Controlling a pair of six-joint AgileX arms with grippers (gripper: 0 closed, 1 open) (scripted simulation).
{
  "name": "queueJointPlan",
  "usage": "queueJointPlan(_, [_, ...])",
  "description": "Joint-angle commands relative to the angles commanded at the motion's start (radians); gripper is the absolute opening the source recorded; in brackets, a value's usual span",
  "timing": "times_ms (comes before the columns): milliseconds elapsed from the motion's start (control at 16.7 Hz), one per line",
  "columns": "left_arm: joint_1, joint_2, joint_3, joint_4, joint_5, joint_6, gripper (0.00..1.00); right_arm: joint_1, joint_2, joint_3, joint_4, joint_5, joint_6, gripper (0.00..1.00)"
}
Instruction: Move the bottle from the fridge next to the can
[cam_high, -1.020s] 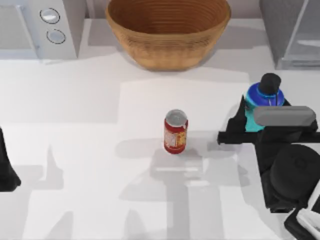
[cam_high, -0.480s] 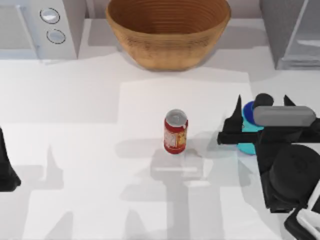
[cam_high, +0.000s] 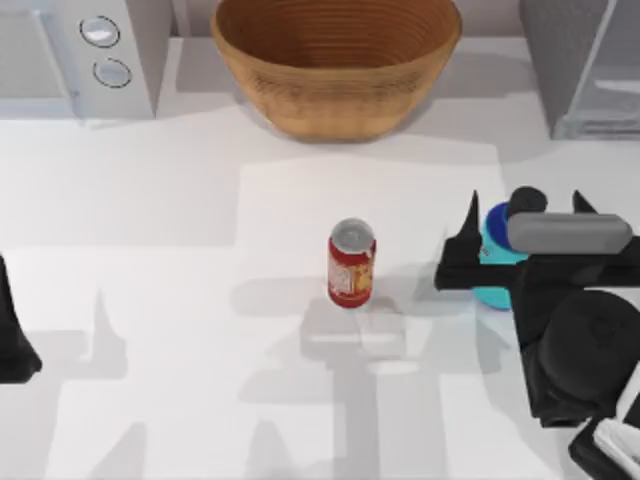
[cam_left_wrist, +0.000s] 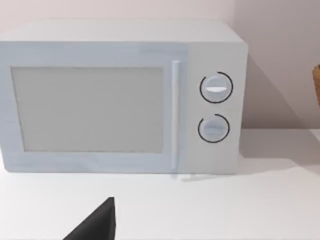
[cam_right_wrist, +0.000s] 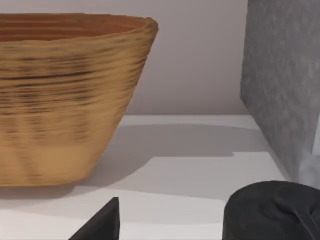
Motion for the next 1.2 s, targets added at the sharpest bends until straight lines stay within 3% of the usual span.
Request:
queueJointPlan(300, [0.000,0.000,0.000,0.000,0.000,0.000,1.00,0.074,-0.017,-0.083,0.063,0.073,0.001,1.00])
queueJointPlan(660, [0.000,0.000,0.000,0.000,0.000,0.000,1.00,0.069,-0.023,-0.084,0.063,0.070,0.001,1.00])
queueJointPlan(960, [0.000,0.000,0.000,0.000,0.000,0.000,1.00,-0.019,-0.223,-0.066,-0.033,-0.037,-0.010,1.00])
queueJointPlan(1200, [0.000,0.000,0.000,0.000,0.000,0.000,1.00,-0.133,-0.547,-0.068,-0.265,-0.188,-0.019,1.00])
